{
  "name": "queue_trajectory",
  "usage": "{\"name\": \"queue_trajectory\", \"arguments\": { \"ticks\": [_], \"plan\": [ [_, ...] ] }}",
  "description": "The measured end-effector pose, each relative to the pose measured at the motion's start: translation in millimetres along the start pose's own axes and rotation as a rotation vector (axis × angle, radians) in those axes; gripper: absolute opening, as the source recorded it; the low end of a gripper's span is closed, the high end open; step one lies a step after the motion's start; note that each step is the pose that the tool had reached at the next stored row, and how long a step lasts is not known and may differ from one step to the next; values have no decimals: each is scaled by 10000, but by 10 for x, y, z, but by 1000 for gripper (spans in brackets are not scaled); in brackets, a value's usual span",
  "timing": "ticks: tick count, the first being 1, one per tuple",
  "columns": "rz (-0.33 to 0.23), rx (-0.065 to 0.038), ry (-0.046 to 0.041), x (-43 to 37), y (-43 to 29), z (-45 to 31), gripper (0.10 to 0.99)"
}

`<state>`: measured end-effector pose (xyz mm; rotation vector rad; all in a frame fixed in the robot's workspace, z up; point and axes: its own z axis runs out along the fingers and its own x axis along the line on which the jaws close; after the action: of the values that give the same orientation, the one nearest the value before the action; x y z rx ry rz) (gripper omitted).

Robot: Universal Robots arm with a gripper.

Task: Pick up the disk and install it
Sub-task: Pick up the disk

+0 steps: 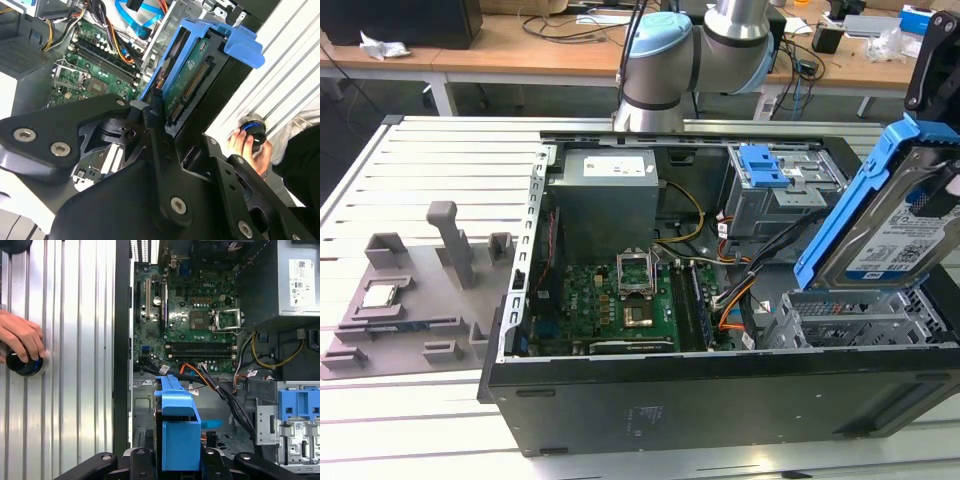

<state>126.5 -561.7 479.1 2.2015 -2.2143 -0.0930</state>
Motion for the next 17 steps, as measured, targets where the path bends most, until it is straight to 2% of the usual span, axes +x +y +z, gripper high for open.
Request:
{"name": "queue_trajectory", "arguments": {
  "ticks": [17],
  "plan": [
    [16, 1, 9, 1, -196, 63, 361]
  ]
}}
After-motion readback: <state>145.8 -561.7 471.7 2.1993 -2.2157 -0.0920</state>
